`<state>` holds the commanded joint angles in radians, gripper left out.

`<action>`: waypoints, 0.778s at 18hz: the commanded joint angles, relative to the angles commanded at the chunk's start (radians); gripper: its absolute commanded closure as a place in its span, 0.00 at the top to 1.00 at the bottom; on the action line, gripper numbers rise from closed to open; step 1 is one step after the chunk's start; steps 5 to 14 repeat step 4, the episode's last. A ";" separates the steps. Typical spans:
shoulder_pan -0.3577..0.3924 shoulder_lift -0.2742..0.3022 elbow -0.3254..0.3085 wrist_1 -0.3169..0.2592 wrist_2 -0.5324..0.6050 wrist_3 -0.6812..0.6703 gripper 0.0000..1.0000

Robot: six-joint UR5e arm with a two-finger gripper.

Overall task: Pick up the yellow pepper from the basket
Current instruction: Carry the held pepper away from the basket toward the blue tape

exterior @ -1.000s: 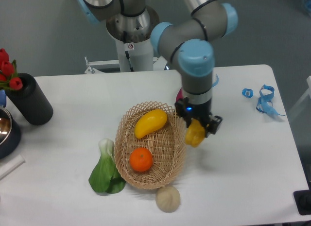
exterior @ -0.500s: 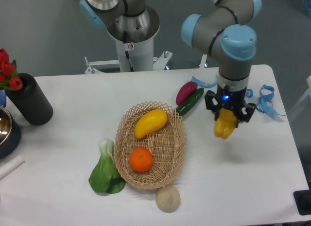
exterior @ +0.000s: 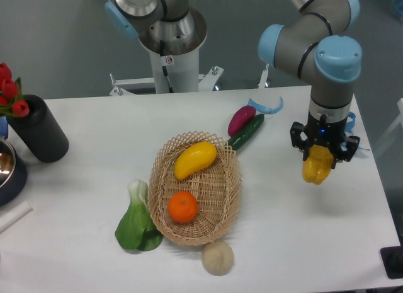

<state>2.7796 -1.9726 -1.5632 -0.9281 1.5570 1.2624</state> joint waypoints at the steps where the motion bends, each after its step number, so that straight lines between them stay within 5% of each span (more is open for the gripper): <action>1: 0.008 -0.002 0.003 0.000 0.003 0.000 0.42; 14: 0.032 -0.002 0.009 -0.005 -0.001 0.006 0.43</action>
